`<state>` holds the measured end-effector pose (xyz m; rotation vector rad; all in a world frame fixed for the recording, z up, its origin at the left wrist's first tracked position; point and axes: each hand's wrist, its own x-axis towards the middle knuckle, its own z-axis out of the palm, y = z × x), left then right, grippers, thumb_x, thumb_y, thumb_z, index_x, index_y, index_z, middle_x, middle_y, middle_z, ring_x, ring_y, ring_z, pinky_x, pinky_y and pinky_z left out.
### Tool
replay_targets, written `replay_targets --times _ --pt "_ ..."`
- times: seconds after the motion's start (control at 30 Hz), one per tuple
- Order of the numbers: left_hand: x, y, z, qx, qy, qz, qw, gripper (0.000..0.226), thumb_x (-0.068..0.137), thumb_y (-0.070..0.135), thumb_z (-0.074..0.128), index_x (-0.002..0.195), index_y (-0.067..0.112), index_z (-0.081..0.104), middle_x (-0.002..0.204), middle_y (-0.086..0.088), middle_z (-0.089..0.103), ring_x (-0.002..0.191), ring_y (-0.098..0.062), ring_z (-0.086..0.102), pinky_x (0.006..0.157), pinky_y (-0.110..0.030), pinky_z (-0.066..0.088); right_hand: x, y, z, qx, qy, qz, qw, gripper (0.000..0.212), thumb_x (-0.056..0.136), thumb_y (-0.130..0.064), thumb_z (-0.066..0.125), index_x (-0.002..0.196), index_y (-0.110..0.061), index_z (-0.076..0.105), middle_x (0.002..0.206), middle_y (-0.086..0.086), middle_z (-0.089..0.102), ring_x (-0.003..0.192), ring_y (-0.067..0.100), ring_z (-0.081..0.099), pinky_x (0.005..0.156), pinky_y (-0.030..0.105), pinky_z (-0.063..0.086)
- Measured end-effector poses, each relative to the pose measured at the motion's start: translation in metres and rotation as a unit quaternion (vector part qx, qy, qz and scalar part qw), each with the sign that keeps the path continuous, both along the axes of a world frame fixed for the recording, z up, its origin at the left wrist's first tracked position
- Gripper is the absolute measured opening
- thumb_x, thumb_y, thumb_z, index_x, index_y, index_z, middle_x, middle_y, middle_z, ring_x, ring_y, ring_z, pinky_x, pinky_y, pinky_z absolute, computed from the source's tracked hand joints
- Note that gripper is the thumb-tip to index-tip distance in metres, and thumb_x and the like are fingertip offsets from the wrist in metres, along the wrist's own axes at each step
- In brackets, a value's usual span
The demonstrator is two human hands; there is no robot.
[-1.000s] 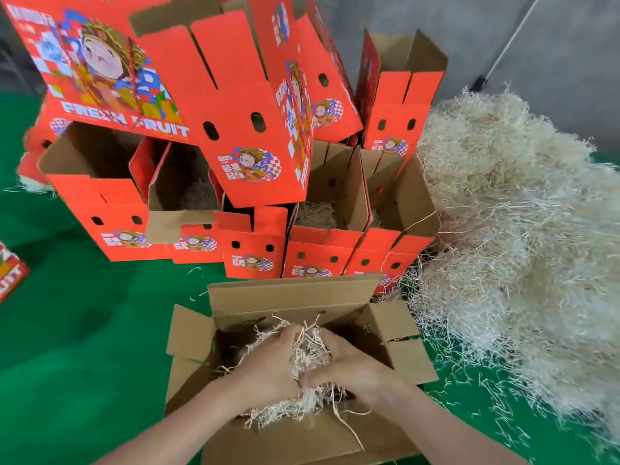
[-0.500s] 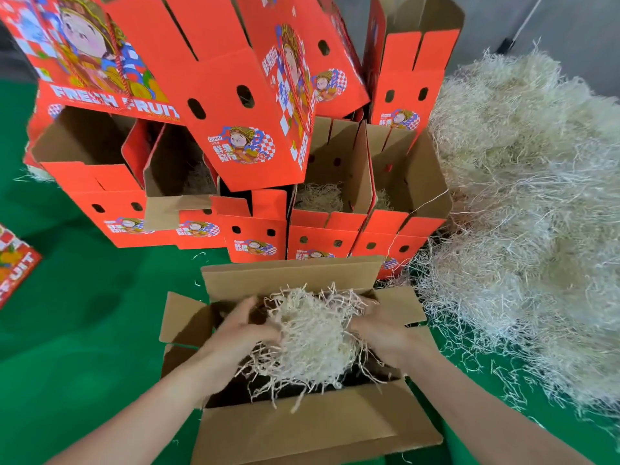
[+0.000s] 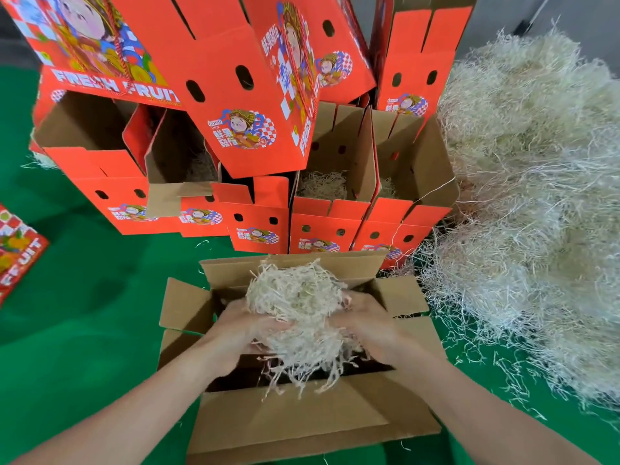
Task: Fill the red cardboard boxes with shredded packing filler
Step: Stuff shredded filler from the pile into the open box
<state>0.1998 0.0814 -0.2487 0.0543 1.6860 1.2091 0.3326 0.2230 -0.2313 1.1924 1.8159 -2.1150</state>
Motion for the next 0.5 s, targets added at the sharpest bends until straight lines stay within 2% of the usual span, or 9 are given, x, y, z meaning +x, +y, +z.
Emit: replay_targets --times 0.03,0.07,0.13,0.2,0.27,0.33,0.37,0.43,0.5 --pt "-0.004 -0.004 0.001 -0.006 0.002 0.020 1.000 0.069 0.069 0.003 0.079 0.128 0.009 0.044 0.093 0.006 0.061 0.080 -0.007 0.057 0.055 -0.027 0.051 0.002 0.005 0.004 0.001 -0.021 -0.019 1.000 0.036 0.080 -0.001 0.065 0.110 -0.018 0.054 0.127 0.007 0.055 0.104 0.017 0.057 0.098 0.028 0.042" --pt "-0.008 -0.010 0.002 -0.015 0.002 0.033 0.999 0.085 0.067 0.004 0.080 0.138 0.006 0.032 0.108 0.001 0.056 0.083 -0.008 0.053 0.052 -0.027 0.052 0.005 0.010 0.006 0.005 -0.040 -0.029 0.999 0.046 0.081 -0.005 0.065 0.122 -0.014 0.047 0.132 0.004 0.049 0.111 0.016 0.050 0.101 0.027 0.035" --pt "-0.011 -0.020 0.002 -0.020 -0.007 0.028 0.999 0.105 0.063 0.005 0.082 0.145 0.006 0.016 0.133 -0.011 0.045 0.092 -0.013 0.051 0.055 -0.031 0.055 0.014 0.018 0.008 0.034 -0.077 -0.026 0.996 0.053 0.080 -0.008 0.065 0.128 -0.013 0.041 0.135 0.006 0.045 0.113 0.019 0.042 0.102 0.033 0.028" --pt "-0.013 -0.027 0.007 0.003 -0.045 -0.014 0.999 0.110 0.054 0.008 0.085 0.143 0.004 0.019 0.124 -0.012 0.057 0.103 -0.016 0.054 0.070 -0.040 0.056 0.018 0.022 0.012 0.060 -0.098 -0.010 0.993 0.045 0.081 -0.009 0.063 0.122 -0.014 0.046 0.123 0.004 0.050 0.105 0.017 0.043 0.092 0.032 0.033" --pt "-0.018 -0.034 0.017 0.041 -0.097 -0.076 0.992 0.112 0.042 0.017 0.092 0.136 0.002 0.034 0.111 -0.009 0.068 0.110 -0.020 0.058 0.088 -0.044 0.049 0.017 0.022 0.016 0.061 -0.093 -0.004 0.994 0.028 0.085 -0.007 0.057 0.111 -0.006 0.050 0.112 0.007 0.053 0.098 0.015 0.047 0.090 0.033 0.037" --pt "-0.023 -0.038 0.023 0.096 -0.146 -0.140 0.975 0.101 0.038 0.022 0.093 0.128 0.005 0.049 0.118 -0.010 0.066 0.112 -0.021 0.059 0.097 -0.043 0.041 0.012 0.019 0.015 0.054 -0.096 -0.029 0.994 0.015 0.091 -0.008 0.048 0.105 -0.003 0.050 0.104 0.014 0.052 0.102 0.019 0.049 0.100 0.041 0.035" --pt "-0.022 -0.037 0.024 0.121 -0.153 -0.161 0.967 0.091 0.043 0.020 0.089 0.125 0.008 0.053 0.120 -0.010 0.064 0.111 -0.020 0.060 0.095 -0.041 0.040 0.010 0.016 0.014 0.044 -0.099 -0.048 0.993 0.023 0.094 -0.012 0.045 0.114 -0.001 0.048 0.102 0.017 0.053 0.104 0.022 0.050 0.102 0.041 0.035" --pt "-0.016 -0.032 0.022 0.127 -0.115 -0.167 0.971 0.077 0.055 0.014 0.083 0.126 0.014 0.054 0.116 -0.009 0.065 0.103 -0.020 0.063 0.090 -0.037 0.042 0.008 0.011 0.011 -0.027 -0.061 -0.063 0.996 0.037 0.095 -0.027 0.049 0.126 -0.008 0.049 0.108 0.012 0.061 0.104 0.021 0.056 0.099 0.039 0.041" --pt "-0.008 -0.023 0.016 0.090 -0.032 -0.155 0.983 0.078 0.060 0.016 0.084 0.131 0.020 0.050 0.110 -0.001 0.066 0.100 -0.019 0.062 0.098 -0.039 0.041 0.008 0.004 0.010 -0.096 0.003 0.014 0.995 0.042 0.082 -0.051 0.060 0.117 -0.028 0.061 0.112 -0.005 0.066 0.107 0.011 0.058 0.100 0.041 0.041"
